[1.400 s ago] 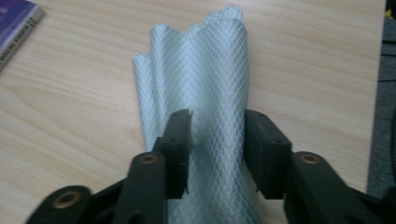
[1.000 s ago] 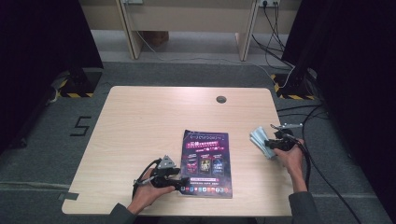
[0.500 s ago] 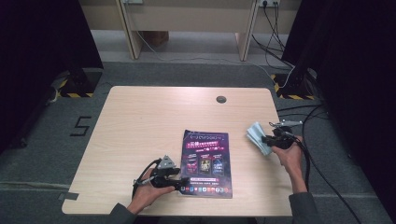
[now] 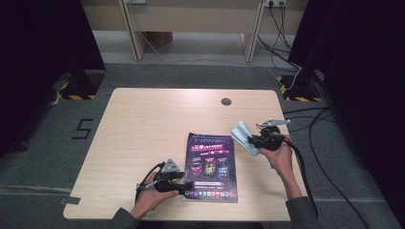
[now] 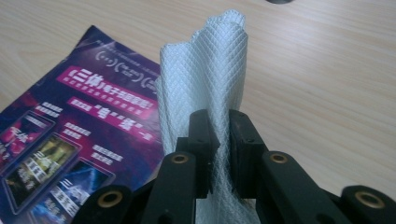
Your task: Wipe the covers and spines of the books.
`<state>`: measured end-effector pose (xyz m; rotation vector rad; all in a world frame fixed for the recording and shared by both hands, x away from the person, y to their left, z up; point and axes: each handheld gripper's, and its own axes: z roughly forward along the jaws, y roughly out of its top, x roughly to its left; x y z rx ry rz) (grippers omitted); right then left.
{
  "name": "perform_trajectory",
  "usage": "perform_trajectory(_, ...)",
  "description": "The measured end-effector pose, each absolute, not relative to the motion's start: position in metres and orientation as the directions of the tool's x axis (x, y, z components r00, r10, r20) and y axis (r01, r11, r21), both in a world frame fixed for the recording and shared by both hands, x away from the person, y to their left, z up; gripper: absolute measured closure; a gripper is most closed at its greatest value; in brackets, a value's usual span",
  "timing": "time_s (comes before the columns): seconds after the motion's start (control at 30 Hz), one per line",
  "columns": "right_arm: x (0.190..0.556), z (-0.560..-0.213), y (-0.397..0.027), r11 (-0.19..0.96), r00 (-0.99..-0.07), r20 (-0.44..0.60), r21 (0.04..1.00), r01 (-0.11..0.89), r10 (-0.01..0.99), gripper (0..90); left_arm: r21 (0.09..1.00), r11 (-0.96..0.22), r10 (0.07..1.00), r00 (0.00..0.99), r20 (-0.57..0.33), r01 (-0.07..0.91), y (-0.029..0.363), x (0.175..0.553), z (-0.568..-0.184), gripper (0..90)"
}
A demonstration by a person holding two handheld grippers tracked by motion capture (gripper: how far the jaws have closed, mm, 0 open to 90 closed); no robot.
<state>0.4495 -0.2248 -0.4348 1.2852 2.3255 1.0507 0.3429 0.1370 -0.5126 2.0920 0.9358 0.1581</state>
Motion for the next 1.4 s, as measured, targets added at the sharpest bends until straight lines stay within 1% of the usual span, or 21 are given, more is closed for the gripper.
perform_trajectory(0.17, 0.455, -0.441, -0.197, 0.377, -0.591, 0.087, 0.694, 0.613, 0.802, 81.1, 0.728, -0.388, 0.669, 0.716, -0.200, 0.565, 0.137, 0.343, -0.513, 43.3)
perform_trajectory(0.3, 0.464, -0.454, -0.178, 0.403, -0.599, 0.081, 0.669, 0.625, 0.796, 81.1, 0.728, -0.388, 0.669, 0.716, -0.200, 0.565, 0.137, 0.343, -0.513, 43.4)
perform_trajectory(0.33, 0.466, -0.457, -0.175, 0.408, -0.599, 0.077, 0.663, 0.628, 0.797, 81.1, 0.729, -0.388, 0.669, 0.716, -0.199, 0.565, 0.137, 0.343, -0.513, 43.4)
perform_trajectory(0.37, 0.469, -0.460, -0.172, 0.428, -0.606, 0.052, 0.661, 0.617, 0.794, 81.1, 0.729, -0.388, 0.669, 0.716, -0.199, 0.564, 0.137, 0.343, -0.513, 43.4)
perform_trajectory(0.43, 0.473, -0.467, -0.168, 0.449, -0.597, 0.020, 0.639, 0.625, 0.802, 81.1, 0.730, -0.385, 0.669, 0.716, -0.201, 0.565, 0.137, 0.343, -0.513, 43.4)
perform_trajectory(0.63, 0.484, -0.483, -0.168, 0.448, -0.573, 0.006, 0.617, 0.647, 0.819, 81.0, 0.730, -0.386, 0.669, 0.716, -0.200, 0.564, 0.137, 0.343, -0.513, 43.4)
perform_trajectory(0.7, 0.486, -0.484, -0.168, 0.440, -0.565, 0.005, 0.620, 0.649, 0.825, 81.0, 0.730, -0.386, 0.669, 0.716, -0.200, 0.564, 0.137, 0.343, -0.513, 43.4)
perform_trajectory(0.77, 0.489, -0.484, -0.167, 0.446, -0.554, -0.022, 0.618, 0.647, 0.833, 81.0, 0.730, -0.386, 0.669, 0.716, -0.199, 0.564, 0.137, 0.343, -0.513, 43.4)
perform_trajectory(0.9, 0.494, -0.484, -0.164, 0.454, -0.552, -0.040, 0.620, 0.640, 0.833, 81.1, 0.730, -0.387, 0.669, 0.716, -0.198, 0.564, 0.137, 0.342, -0.513, 43.3)
perform_trajectory(1.07, 0.499, -0.483, -0.156, 0.458, -0.549, -0.043, 0.608, 0.649, 0.835, 81.4, 0.729, -0.392, 0.667, 0.719, -0.195, 0.561, 0.137, 0.343, -0.513, 43.4)
perform_trajectory(1.13, 0.499, -0.483, -0.150, 0.463, -0.566, -0.028, 0.609, 0.644, 0.824, 81.5, 0.729, -0.392, 0.667, 0.719, -0.195, 0.561, 0.137, 0.343, -0.513, 43.4)
perform_trajectory(1.2, 0.498, -0.484, -0.143, 0.480, -0.580, -0.038, 0.607, 0.634, 0.814, 81.5, 0.729, -0.393, 0.666, 0.720, -0.195, 0.561, 0.137, 0.343, -0.513, 43.5)
perform_trajectory(1.27, 0.497, -0.484, -0.132, 0.481, -0.595, -0.020, 0.610, 0.629, 0.803, 81.5, 0.728, -0.394, 0.665, 0.721, -0.195, 0.561, 0.137, 0.343, -0.513, 43.5)
perform_trajectory(1.4, 0.496, -0.485, -0.110, 0.508, -0.624, -0.027, 0.610, 0.609, 0.781, 81.5, 0.729, -0.394, 0.665, 0.721, -0.195, 0.560, 0.137, 0.343, -0.513, 43.5)
